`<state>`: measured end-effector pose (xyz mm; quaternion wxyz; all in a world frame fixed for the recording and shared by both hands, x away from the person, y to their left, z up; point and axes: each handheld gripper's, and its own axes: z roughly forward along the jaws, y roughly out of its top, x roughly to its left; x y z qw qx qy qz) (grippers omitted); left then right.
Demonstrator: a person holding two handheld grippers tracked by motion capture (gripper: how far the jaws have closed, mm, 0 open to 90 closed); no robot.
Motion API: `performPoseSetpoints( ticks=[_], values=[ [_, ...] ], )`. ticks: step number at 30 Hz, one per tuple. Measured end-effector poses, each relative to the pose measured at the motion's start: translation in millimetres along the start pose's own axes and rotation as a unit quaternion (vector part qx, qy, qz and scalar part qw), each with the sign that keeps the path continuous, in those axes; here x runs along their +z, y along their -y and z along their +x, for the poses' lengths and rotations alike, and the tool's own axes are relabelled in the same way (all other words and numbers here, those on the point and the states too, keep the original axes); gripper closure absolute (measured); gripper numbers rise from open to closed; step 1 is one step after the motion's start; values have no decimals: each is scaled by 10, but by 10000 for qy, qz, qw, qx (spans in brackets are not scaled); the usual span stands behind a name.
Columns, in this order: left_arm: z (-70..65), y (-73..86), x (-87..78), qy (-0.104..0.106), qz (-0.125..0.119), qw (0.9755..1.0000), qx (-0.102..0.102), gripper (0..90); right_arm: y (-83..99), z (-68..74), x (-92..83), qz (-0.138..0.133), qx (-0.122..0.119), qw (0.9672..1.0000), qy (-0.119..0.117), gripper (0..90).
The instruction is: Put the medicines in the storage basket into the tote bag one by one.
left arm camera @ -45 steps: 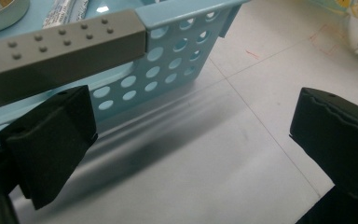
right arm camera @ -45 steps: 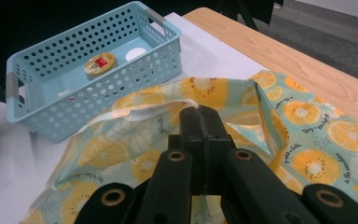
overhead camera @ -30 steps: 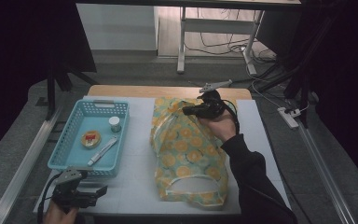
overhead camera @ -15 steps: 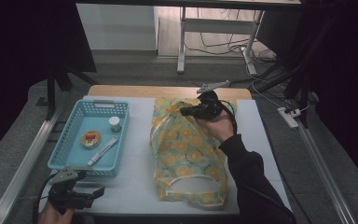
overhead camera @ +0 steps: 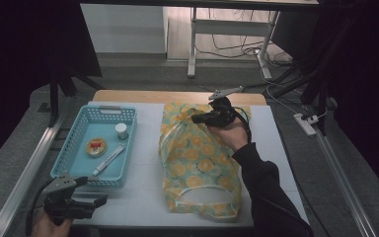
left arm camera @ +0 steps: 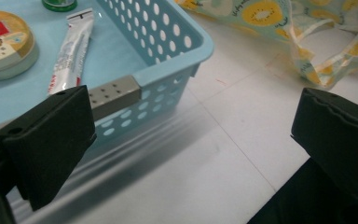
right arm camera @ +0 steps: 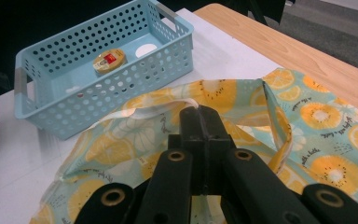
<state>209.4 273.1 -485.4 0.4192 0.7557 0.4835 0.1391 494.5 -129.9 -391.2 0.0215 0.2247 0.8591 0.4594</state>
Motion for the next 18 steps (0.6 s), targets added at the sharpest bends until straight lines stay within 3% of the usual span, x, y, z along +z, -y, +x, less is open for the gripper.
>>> performPoseSetpoints(
  ticks=[14,18],
  values=[
    [216,-269,65,-446,155,9988,-155,0,2,-2,-24,-38,-35,10000,25,900],
    [307,-324,74,-463,159,9985,-254,0,0,1,-29,-48,-35,10000,18,900]
  ],
)
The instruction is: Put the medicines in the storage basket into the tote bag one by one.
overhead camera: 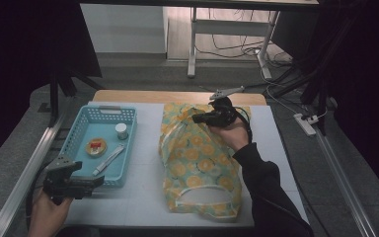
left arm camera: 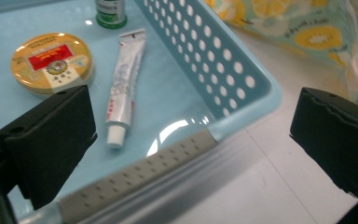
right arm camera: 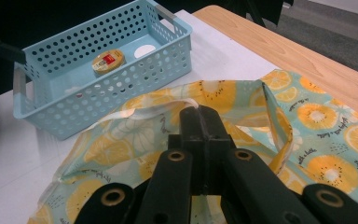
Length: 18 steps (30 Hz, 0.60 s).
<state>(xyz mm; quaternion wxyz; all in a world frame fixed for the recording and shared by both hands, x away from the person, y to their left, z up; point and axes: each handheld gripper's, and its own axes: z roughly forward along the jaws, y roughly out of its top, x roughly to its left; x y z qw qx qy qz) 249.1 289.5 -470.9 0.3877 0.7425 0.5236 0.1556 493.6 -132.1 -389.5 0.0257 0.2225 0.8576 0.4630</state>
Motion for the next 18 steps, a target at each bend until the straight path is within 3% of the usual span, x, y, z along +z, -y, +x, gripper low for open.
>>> performPoseSetpoints(
  ticks=[7,13,18],
  values=[
    [84,-71,72,-12,65,10000,65,0,-2,1,6,20,-6,10000,2,900],
    [152,-176,133,-175,174,9996,162,0,3,-2,10,9,-6,10000,3,900],
    [260,-273,202,-216,220,9995,105,0,0,1,8,10,-15,10000,-7,900]
  ],
)
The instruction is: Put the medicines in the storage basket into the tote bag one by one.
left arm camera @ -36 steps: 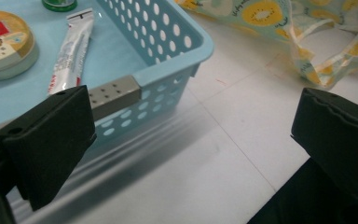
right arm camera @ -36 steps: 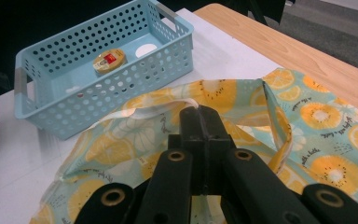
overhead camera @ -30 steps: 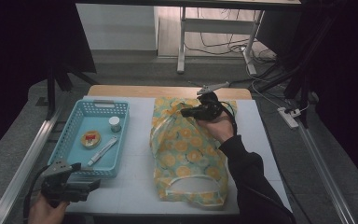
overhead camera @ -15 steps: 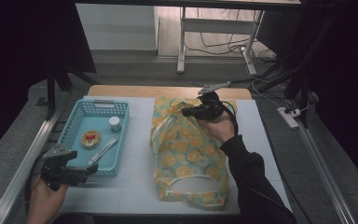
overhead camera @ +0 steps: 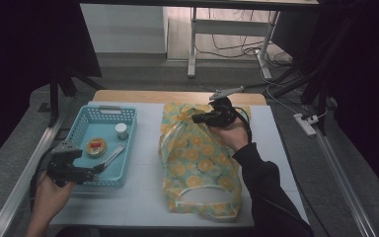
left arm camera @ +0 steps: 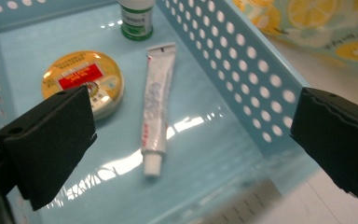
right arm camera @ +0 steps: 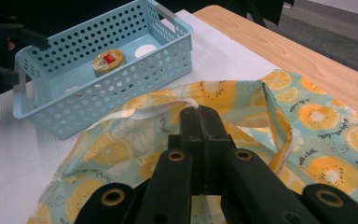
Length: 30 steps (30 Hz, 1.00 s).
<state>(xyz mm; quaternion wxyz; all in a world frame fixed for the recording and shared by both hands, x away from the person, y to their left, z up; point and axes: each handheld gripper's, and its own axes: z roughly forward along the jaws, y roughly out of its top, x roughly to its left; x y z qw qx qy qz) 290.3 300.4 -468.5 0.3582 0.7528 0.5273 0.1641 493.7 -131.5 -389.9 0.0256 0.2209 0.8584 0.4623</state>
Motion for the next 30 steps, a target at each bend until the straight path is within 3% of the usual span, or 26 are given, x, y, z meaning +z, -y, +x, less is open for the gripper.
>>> performPoseSetpoints(
  ticks=[3,6,12,17,24,30],
  values=[
    [44,-59,42,-64,0,10000,29,0,4,-2,-2,8,9,10000,4,900],
    [111,-113,88,-32,98,9999,-118,0,10,-4,-6,-1,4,10000,1,900],
    [229,-188,154,-160,194,9995,-190,0,22,-16,-11,-3,23,10000,9,900],
    [292,-276,216,-225,287,9992,-144,4,22,-12,2,1,15,10000,-2,900],
    [362,-380,354,-80,455,9989,-31,0,34,-9,21,27,3,10000,-9,900],
    [434,-444,470,-182,682,9975,-36,0,53,-24,7,7,21,10000,0,900]
  ],
)
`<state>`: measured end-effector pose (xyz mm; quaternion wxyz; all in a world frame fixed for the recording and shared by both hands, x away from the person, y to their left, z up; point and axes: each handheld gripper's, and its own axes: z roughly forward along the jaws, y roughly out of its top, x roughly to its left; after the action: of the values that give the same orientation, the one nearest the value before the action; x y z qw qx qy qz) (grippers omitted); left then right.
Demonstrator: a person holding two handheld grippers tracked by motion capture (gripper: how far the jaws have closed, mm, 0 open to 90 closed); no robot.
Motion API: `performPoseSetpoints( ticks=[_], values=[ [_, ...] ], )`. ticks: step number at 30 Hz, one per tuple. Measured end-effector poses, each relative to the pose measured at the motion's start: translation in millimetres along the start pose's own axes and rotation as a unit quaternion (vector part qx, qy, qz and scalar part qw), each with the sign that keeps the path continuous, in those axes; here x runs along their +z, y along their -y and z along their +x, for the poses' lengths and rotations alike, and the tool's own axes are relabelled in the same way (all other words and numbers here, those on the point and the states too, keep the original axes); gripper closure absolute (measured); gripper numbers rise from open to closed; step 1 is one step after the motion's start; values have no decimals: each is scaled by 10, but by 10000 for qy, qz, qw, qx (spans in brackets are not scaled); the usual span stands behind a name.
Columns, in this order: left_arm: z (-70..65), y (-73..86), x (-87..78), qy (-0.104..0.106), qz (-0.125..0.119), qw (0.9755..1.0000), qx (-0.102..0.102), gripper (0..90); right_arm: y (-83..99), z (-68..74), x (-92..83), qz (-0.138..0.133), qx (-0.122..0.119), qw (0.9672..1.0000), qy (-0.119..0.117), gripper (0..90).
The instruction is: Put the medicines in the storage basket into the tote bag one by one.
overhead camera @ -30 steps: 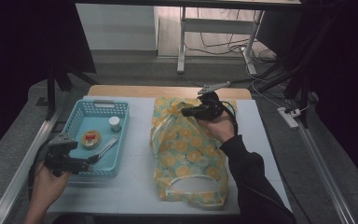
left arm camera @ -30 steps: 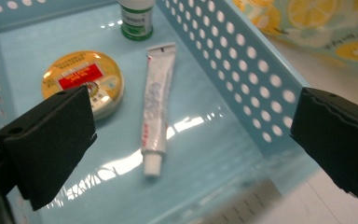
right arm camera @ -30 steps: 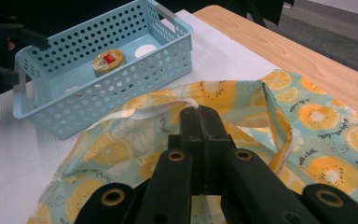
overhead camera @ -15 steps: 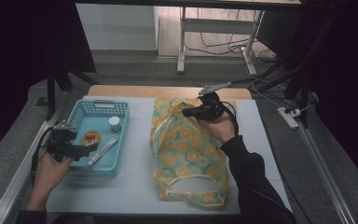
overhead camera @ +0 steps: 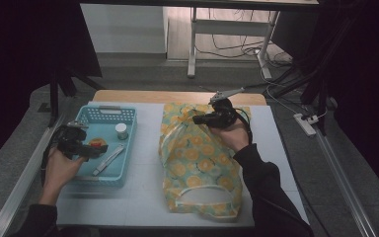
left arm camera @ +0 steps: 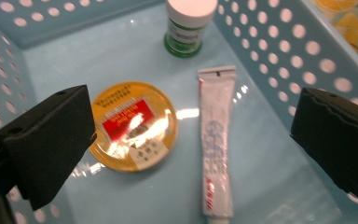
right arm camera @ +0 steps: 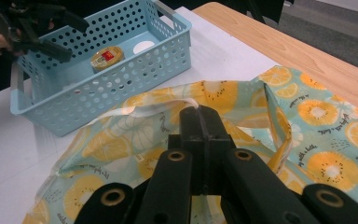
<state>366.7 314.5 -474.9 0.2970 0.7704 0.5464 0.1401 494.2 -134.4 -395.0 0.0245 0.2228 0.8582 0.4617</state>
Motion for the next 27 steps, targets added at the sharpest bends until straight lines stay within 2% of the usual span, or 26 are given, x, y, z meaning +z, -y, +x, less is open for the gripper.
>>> performPoseSetpoints(
  ticks=[2,5,8,12,14,18,22,27],
  values=[
    [23,-17,50,-86,82,9999,-6,0,11,-8,-1,16,6,10000,3,900],
    [70,-25,125,-85,198,9998,-48,0,22,-17,0,19,15,10000,3,900],
    [140,-20,210,-134,310,9993,-162,0,28,-22,0,30,26,10000,9,900],
    [190,-32,294,-249,514,9983,-129,0,26,-24,-2,26,27,10000,12,900],
    [195,-49,340,-238,690,9972,-163,0,26,-22,3,22,21,10000,3,900],
    [190,-88,428,-352,985,9944,-135,0,33,-20,18,26,26,10000,-8,900],
    [206,-115,499,-397,1092,9931,-183,0,45,-22,22,30,28,10000,-17,900],
    [208,-133,586,-438,1360,9896,-170,1,58,-30,9,19,39,10000,-15,900]
  ],
)
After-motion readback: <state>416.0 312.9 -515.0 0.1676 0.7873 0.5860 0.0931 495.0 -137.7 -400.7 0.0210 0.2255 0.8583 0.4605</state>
